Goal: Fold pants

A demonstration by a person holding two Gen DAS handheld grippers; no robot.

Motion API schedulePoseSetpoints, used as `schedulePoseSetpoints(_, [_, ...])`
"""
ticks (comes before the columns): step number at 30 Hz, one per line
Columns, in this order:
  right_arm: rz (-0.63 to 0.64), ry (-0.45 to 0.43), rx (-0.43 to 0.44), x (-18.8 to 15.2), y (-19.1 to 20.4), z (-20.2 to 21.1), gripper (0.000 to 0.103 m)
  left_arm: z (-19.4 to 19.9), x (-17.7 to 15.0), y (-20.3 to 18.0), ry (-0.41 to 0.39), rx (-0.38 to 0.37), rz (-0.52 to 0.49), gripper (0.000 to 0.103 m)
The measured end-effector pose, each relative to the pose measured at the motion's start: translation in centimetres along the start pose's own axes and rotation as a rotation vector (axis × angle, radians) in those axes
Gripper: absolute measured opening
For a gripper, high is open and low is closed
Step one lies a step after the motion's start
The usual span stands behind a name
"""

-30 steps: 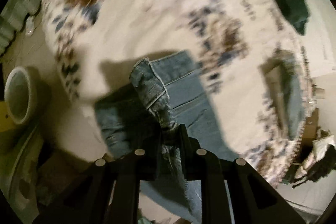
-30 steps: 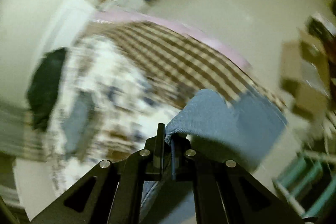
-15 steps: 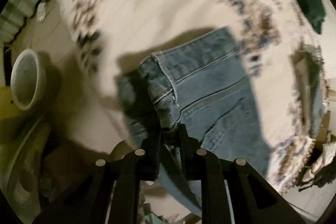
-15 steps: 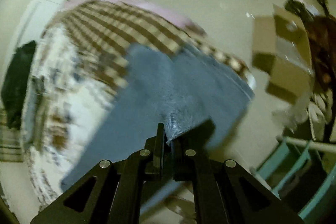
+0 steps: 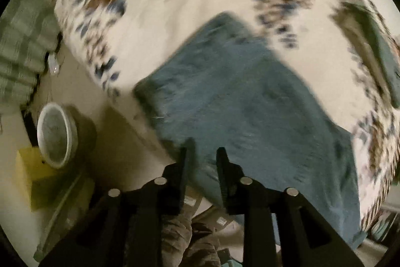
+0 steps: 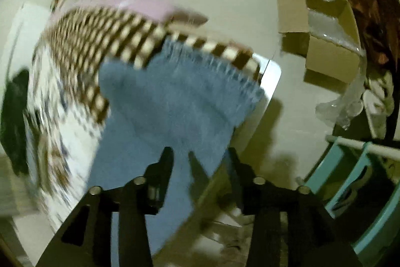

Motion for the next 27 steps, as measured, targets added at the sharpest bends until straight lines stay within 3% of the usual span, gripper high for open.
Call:
schedulePoseSetpoints(3, [-0.114,0.030,0.025,1.8,-0.9,-1.0,0.050,2.5,-0.1,-5.5,-0.071,-0.034,-0.107,0.033])
schedulePoseSetpoints(5, [-0.210,0.115,0.037,2.1,-1.5,-3.2,0.051,2.9,-0.3,-9.4,-0.088,-0.073,-0.187,0.050])
schedulePoseSetpoints(6, [-0.244,0.153,0.045,2.0,-1.5,-4.1,0.051,2.7,-0.6,-11.3,-0.083,-0.093,-0.226,0.057])
schedulePoseSetpoints(8, [-0.322,0.191,0.090,2.0,-1.8,-5.5,0.051,1.6,-1.8,-15.9,-0.032,-0.136,-0.310,0.057])
schedulePoseSetpoints(10, [-0.303,0.132,0.121,2.1,-1.0,-5.0,0.038,0.4,-3.7,-20.6,0.013,-0.164,-0.388,0.057])
schedulePoseSetpoints(11, [-0.252,0.091,0.115,2.1,-0.4,-4.4,0.024,0.0,-4.5,-22.5,0.026,-0.172,-0.422,0.057])
schedulePoseSetpoints(12, [-0.165,0.051,0.099,1.8,0.8,-3.7,0.021,-0.4,-5.3,-24.4,0.037,-0.185,-0.457,0.057])
schedulePoseSetpoints(14, [0.070,0.003,0.059,-0.1,4.3,-2.8,0.021,-1.1,-6.5,-27.4,0.053,-0.207,-0.514,0.057])
schedulePoseSetpoints(16, [0.391,0.038,-0.008,-3.8,7.5,-3.5,0.021,-1.3,-8.0,-30.0,0.060,-0.225,-0.565,0.057])
schedulePoseSetpoints(18, [0.624,0.061,-0.092,-6.7,8.8,-4.5,0.022,-1.6,-9.4,-31.7,0.070,-0.223,-0.613,0.057])
schedulePoseSetpoints(20, [0.681,0.099,-0.085,-7.6,8.8,-4.8,0.026,-2.1,-11.0,-32.9,0.098,-0.227,-0.639,0.057])
schedulePoseSetpoints(22, [0.564,0.115,-0.019,-6.0,8.2,-4.3,0.043,-2.6,-12.4,-33.6,0.129,-0.233,-0.650,0.057])
schedulePoseSetpoints(23, [0.432,0.114,0.048,-4.1,7.4,-3.6,0.052,-2.8,-12.7,-33.9,0.138,-0.232,-0.654,0.057])
schedulePoseSetpoints(27, [-0.026,0.111,0.246,2.5,2.9,-2.5,0.059,-3.2,-13.7,-34.5,0.159,-0.230,-0.666,0.057])
Point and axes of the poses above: each gripper's, at about its wrist camera, not at the fingertips, and z roughly against the way its jaws point, y to its left, x to its top, the point moved 8 cm from there along -z, roughly the way its jaws point, and after that the axes turned 11 degrees about -z, right-handed, at the moved point
